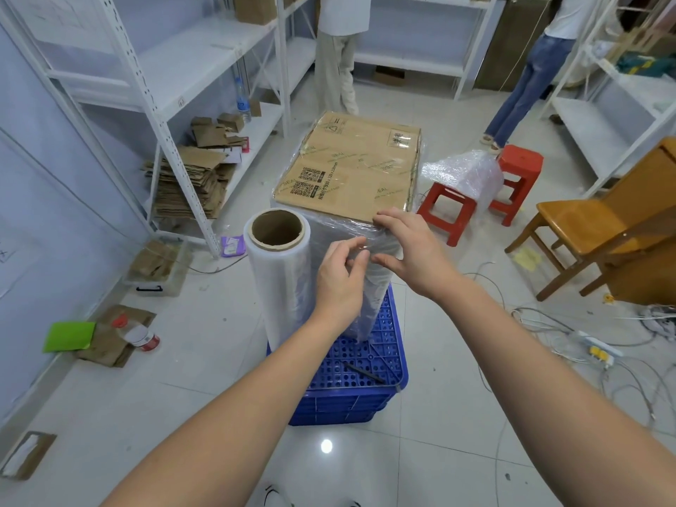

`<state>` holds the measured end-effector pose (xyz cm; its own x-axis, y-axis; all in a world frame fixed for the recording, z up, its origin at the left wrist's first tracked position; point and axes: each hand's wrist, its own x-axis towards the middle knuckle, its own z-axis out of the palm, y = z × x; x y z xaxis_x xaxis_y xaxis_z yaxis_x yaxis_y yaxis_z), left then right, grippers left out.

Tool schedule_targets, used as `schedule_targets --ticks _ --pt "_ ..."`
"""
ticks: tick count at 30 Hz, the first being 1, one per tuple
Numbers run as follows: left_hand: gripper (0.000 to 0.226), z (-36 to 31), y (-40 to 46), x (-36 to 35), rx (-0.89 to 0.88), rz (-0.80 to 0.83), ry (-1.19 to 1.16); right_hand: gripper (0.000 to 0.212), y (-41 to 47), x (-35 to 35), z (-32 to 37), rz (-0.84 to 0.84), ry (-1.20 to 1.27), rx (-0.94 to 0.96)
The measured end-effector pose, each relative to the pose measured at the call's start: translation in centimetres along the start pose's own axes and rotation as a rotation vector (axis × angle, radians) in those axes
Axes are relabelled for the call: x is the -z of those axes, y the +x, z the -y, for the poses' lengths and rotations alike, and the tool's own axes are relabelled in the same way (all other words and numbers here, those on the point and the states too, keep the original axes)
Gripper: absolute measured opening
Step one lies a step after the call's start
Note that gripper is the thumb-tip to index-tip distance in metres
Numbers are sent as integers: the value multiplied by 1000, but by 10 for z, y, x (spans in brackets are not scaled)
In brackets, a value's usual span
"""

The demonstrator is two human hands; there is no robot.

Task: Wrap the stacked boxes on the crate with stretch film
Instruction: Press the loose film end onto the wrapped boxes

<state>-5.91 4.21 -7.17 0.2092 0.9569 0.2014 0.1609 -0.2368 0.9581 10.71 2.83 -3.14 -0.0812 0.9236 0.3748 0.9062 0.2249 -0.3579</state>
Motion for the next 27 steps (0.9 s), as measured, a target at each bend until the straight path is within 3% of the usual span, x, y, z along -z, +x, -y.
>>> schedule_targets --ticks 17,27 --pt "36 4 -4 0 -157 -73 221 63 -1 0 -1 11 8 -8" --pt "21 -10 4 -3 -84 -197 2 62 0 0 -2 0 15 1"
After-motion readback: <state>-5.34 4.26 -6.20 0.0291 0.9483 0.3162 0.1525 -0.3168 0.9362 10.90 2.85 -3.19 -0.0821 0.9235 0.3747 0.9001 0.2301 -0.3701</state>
